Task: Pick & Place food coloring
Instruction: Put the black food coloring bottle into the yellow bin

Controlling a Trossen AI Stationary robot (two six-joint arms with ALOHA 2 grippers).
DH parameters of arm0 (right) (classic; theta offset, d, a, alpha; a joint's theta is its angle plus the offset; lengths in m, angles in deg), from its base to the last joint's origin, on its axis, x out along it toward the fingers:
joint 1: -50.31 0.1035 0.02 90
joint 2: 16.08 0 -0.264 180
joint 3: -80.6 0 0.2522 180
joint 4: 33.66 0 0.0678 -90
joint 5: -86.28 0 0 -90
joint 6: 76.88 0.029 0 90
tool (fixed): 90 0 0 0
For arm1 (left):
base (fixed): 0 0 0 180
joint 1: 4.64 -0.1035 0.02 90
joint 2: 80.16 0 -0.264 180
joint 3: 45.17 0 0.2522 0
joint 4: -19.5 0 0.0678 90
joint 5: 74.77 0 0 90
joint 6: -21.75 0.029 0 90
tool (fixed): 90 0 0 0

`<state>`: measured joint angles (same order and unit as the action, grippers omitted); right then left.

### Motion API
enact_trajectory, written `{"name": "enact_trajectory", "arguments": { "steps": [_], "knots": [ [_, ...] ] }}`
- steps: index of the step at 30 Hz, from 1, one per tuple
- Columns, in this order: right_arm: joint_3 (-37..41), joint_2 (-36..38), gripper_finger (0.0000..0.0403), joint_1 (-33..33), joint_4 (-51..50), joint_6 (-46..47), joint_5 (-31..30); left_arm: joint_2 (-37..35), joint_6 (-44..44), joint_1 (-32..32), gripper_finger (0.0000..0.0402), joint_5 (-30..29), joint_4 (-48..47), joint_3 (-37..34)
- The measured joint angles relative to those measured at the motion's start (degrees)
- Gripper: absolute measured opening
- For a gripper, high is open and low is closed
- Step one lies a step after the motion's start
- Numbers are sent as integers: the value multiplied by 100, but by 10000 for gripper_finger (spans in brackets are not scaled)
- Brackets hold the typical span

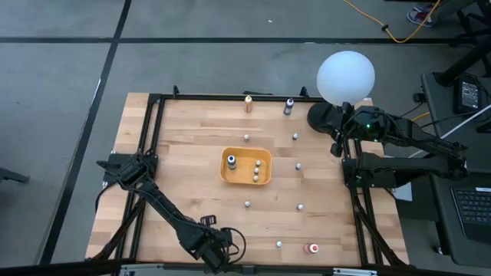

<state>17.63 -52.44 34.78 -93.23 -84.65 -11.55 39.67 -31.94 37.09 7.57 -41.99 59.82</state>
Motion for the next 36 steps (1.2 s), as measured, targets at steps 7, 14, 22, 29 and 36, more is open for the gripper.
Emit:
{"name": "enact_trajectory", "arguments": {
  "steps": [7, 14, 22, 29, 36],
  "knots": [
    [0, 0, 34, 0, 0, -2, 0, 7, -107, -30, 59, 40, -19, 115],
    [0, -2, 34, 1, 0, -2, -1, 7, 94, -115, 58, 21, -256, 758],
    [0, -2, 34, 2, 2, 2, -2, 7, 317, -560, 57, 229, -1868, 2216],
    [0, 0, 34, 1, 7, -12, -2, 7, 1062, -1202, 57, 120, -3447, 3562],
    [0, -2, 34, 2, 7, -20, -2, 3, 1938, -1856, 57, 120, -4230, 4381]
  ]
}}
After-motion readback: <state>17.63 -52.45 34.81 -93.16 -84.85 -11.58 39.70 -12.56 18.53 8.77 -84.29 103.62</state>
